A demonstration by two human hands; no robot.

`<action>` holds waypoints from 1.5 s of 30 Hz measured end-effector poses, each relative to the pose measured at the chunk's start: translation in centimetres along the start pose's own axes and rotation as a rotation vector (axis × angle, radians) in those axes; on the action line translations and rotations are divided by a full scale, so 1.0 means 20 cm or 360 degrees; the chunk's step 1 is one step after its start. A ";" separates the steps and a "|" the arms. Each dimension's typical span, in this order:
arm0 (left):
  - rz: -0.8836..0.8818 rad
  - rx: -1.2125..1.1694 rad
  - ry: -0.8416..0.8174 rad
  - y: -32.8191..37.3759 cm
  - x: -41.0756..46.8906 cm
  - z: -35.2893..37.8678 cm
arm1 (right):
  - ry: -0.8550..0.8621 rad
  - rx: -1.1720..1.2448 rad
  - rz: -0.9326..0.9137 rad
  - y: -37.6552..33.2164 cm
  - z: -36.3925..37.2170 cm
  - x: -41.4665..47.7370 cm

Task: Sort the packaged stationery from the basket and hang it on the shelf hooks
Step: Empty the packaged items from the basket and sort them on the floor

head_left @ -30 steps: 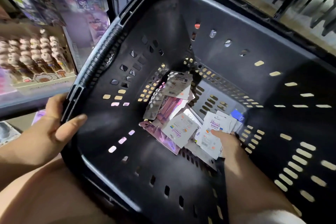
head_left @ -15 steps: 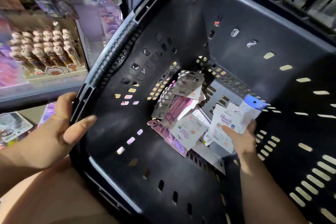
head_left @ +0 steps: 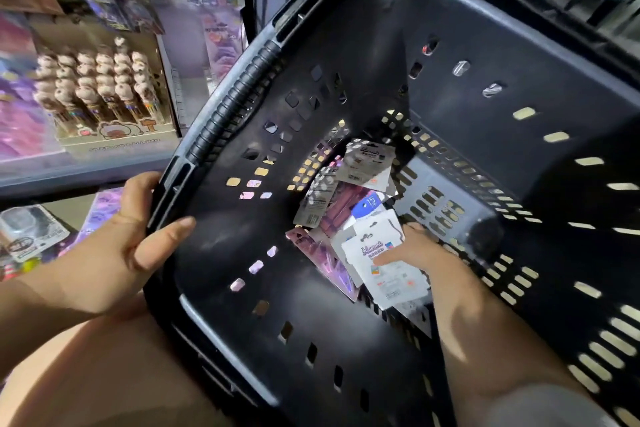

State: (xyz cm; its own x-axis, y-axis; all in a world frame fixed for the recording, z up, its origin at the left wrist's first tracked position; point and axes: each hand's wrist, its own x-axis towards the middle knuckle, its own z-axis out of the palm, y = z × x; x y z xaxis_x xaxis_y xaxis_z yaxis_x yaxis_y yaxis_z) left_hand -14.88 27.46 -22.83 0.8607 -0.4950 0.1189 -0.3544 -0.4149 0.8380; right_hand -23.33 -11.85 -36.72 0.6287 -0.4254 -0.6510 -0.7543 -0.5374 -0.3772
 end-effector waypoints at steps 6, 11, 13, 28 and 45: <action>0.0034 -0.0123 -0.0027 -0.06 0.00 0.00 | 0.0005 -0.0168 0.0162 -0.07 -0.01 0.04; -0.0039 -0.0107 -0.0046 -0.04 0.00 0.01 | 0.0033 -0.0165 0.0179 -0.05 0.00 0.05; -0.0056 -0.0043 -0.0050 -0.02 0.00 0.00 | 0.0031 -0.0166 0.0175 -0.07 0.00 0.02; -0.0180 -0.0094 -0.0143 -0.04 0.02 -0.04 | -0.0185 0.0475 -0.0007 -0.01 0.07 -0.04; -0.0176 0.0000 -0.0128 0.01 0.01 -0.03 | 0.0185 0.0878 0.0010 0.23 0.10 -0.16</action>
State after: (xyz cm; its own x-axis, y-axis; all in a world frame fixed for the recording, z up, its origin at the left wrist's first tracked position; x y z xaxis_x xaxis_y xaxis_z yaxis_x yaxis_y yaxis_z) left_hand -14.51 27.67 -22.29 0.8624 -0.5059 -0.0176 -0.2588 -0.4706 0.8436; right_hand -29.12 -11.58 -37.67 0.6168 -0.5218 -0.5893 -0.7258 -0.0873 -0.6823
